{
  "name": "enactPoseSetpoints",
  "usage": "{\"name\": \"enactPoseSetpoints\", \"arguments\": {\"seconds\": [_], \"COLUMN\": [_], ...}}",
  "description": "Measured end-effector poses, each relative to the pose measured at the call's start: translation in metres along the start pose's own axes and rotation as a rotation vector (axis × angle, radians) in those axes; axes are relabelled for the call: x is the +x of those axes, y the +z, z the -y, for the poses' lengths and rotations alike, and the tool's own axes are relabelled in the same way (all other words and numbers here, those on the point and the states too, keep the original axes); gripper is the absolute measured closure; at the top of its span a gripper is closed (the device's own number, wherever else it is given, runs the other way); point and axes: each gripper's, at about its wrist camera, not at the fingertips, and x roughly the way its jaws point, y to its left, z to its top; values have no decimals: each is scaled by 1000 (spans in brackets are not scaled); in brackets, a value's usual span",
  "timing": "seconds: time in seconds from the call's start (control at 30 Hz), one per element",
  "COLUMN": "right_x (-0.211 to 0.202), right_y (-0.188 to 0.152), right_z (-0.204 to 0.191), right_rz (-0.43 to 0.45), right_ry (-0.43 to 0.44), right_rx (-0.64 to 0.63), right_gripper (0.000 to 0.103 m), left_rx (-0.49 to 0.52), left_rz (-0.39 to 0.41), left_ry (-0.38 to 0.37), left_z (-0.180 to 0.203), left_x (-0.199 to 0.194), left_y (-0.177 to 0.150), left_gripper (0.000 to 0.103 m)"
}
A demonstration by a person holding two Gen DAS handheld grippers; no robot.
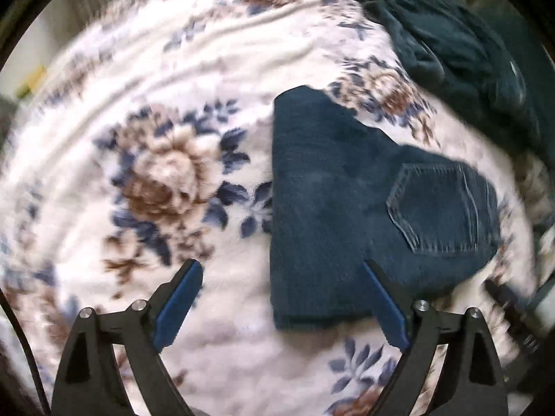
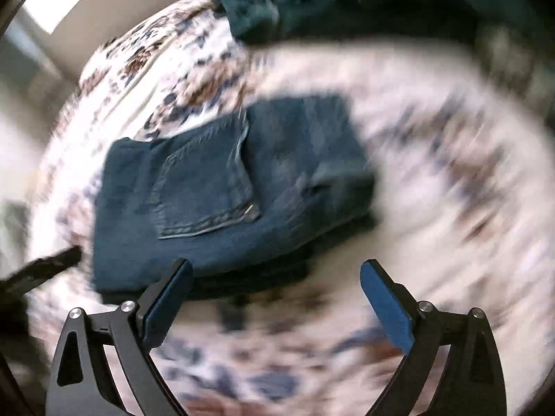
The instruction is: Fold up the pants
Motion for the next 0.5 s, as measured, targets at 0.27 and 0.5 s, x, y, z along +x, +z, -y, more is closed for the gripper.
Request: {"name": "enactPoseSetpoints", "arguments": {"seconds": [0.27,0.5], "right_x": [-79,-161], "right_y": [-49,-77], "right_z": [45,66], "right_rz": [14,78], "right_ry": [-161,-158], "right_rx": [-64,-78], "right_gripper": [3,3], "left_rx": [56,56], "left_rz": [48,100], "left_ry": [106,81], "left_z": [51,68], "left_x": [-44,-112], "left_y": [-9,-28], "left_gripper": [11,11]}}
